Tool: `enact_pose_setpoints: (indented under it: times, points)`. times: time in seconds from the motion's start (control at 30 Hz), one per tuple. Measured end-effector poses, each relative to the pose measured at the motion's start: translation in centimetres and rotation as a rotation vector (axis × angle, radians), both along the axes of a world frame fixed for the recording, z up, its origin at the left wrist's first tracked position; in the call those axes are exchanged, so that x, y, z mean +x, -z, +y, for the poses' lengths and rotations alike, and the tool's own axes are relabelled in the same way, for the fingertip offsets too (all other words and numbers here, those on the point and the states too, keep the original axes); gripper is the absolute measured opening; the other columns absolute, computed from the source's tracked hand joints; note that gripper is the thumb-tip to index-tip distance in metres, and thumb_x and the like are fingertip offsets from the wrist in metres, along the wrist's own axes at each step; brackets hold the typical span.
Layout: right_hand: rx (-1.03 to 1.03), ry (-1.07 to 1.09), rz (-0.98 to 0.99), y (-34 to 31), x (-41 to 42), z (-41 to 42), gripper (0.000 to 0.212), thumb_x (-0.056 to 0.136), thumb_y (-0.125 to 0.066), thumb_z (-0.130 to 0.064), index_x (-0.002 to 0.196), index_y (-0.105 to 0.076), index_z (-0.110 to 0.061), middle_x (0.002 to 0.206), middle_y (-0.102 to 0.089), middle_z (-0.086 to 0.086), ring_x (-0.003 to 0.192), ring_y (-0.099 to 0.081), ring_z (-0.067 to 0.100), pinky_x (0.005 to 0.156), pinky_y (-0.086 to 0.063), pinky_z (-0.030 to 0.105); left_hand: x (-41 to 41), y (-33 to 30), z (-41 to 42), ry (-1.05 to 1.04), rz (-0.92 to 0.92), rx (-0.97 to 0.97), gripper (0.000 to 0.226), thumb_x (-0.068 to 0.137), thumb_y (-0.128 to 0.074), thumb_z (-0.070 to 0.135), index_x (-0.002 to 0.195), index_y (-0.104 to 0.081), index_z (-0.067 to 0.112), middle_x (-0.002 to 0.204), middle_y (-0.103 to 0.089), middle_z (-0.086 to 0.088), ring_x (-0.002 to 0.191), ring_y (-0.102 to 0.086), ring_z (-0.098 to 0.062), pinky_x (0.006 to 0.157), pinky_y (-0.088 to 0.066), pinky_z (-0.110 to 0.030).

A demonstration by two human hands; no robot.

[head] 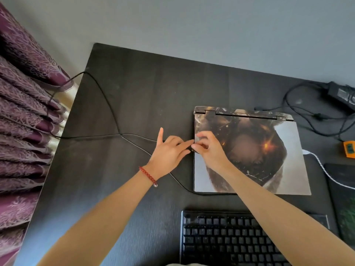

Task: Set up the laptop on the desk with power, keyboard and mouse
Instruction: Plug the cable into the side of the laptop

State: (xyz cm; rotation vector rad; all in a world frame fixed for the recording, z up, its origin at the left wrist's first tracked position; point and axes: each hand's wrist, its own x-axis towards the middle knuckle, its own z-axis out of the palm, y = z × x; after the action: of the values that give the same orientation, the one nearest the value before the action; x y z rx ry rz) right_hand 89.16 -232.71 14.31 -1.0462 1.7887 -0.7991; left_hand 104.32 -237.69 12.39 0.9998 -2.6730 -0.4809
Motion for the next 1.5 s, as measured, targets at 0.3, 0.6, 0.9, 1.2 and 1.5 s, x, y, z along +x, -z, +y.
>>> enact_pose_setpoints:
  times: [0.3,0.6,0.9,1.2,1.5]
  points:
    - [0.023,-0.162,0.912,3.4,-1.8,0.9,0.045,0.093,-0.03,-0.025,0.136,-0.042,-0.015,0.147,-0.037,0.004,0.139,-0.028,0.022,0.114,-0.01,0.049,0.6,2.6,-2.2,-0.272,0.141,0.194,0.019,0.087,-0.056,0.009,0.099,-0.07,0.01,0.081,-0.067,-0.01,0.072,-0.063,-0.03,0.07,-0.041,-0.037]
    - [0.051,-0.127,1.02,5.0,-1.2,1.1,0.054,0.09,-0.017,-0.029,0.137,-0.038,-0.015,0.148,-0.037,0.004,0.14,-0.027,0.022,0.115,-0.012,0.051,-0.5,4.0,-0.9,-0.237,0.283,0.182,0.024,0.075,-0.07,0.01,0.098,-0.073,0.015,0.068,-0.063,-0.002,0.052,-0.056,-0.02,0.065,-0.046,-0.032]
    - [0.031,-0.101,1.025,4.8,-1.0,0.9,0.054,0.088,-0.02,-0.026,0.136,-0.04,-0.014,0.147,-0.038,0.005,0.139,-0.029,0.022,0.114,-0.013,0.05,-0.1,4.2,-0.1,-0.263,0.251,0.209,0.01,0.073,-0.07,0.016,0.082,-0.075,0.017,0.068,-0.068,0.001,0.068,-0.063,-0.023,0.073,-0.029,-0.027]
    - [0.029,-0.105,1.024,4.6,-0.7,1.0,0.054,0.088,-0.02,-0.027,0.136,-0.041,-0.013,0.146,-0.04,0.005,0.138,-0.031,0.023,0.114,-0.015,0.052,-0.2,4.6,1.2,-0.333,0.254,0.181,0.011,0.071,-0.07,0.017,0.08,-0.075,0.018,0.07,-0.066,0.001,0.07,-0.062,-0.025,0.078,-0.029,-0.029]
    - [0.029,-0.108,1.027,4.7,-1.0,0.9,0.052,0.088,-0.022,-0.026,0.135,-0.042,-0.014,0.145,-0.041,0.005,0.137,-0.033,0.023,0.113,-0.016,0.052,-0.4,4.4,1.0,-0.351,0.235,0.201,0.011,0.071,-0.069,0.018,0.081,-0.075,0.018,0.071,-0.066,0.002,0.072,-0.062,-0.025,0.08,-0.026,-0.028]
